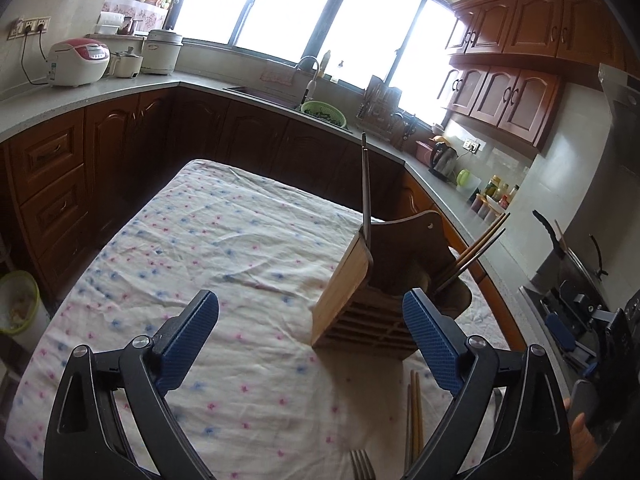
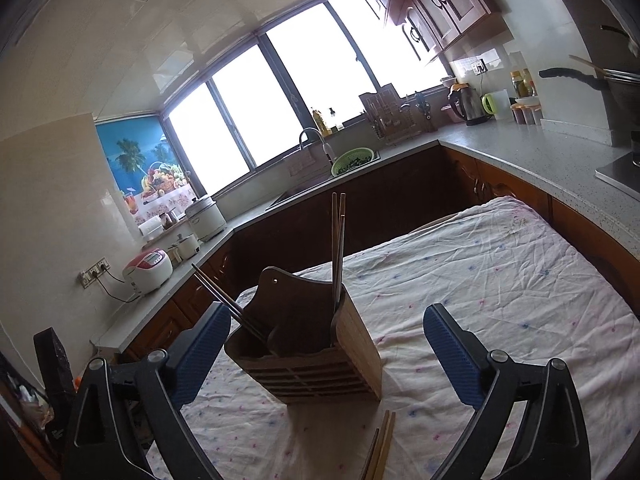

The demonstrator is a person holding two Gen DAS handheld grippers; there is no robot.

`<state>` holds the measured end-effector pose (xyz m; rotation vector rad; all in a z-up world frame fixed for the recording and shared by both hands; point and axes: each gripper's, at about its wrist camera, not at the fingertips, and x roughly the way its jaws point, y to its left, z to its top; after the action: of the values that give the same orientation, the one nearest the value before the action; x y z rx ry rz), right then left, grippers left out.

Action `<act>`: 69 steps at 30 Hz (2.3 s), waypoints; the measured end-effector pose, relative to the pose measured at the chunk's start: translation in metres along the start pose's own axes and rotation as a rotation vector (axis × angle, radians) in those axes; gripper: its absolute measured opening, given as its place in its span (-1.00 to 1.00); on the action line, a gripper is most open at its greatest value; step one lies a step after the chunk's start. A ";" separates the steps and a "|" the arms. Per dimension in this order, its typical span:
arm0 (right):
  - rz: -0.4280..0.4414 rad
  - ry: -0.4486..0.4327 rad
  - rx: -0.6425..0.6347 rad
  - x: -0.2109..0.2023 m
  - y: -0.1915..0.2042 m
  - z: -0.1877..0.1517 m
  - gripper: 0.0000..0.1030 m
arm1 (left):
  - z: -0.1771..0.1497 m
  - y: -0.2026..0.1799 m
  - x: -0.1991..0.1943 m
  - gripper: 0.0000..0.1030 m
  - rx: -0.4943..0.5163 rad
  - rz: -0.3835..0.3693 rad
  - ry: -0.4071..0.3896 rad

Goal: Organize utensils
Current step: 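Withdraw both open tools toward the silver fork and spoon, then grasp the silver fork with the left tool while the right tool grasps the silver spoon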

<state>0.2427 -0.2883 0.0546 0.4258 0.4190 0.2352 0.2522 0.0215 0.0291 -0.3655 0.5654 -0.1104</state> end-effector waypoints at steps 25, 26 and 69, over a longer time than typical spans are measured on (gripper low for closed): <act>-0.043 0.088 -0.008 -0.087 -0.014 -0.068 0.91 | -0.071 0.004 -0.059 0.85 0.019 -0.030 0.115; -0.048 0.093 -0.006 -0.089 -0.016 -0.071 0.91 | -0.074 0.003 -0.058 0.85 0.024 -0.032 0.121; -0.316 0.375 -0.032 -0.015 -0.068 -0.127 0.24 | -0.135 -0.048 0.024 0.85 0.220 -0.053 0.453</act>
<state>0.1828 -0.3083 -0.0753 0.2780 0.8403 0.0120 0.1993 -0.0698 -0.0708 -0.1386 0.9811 -0.3081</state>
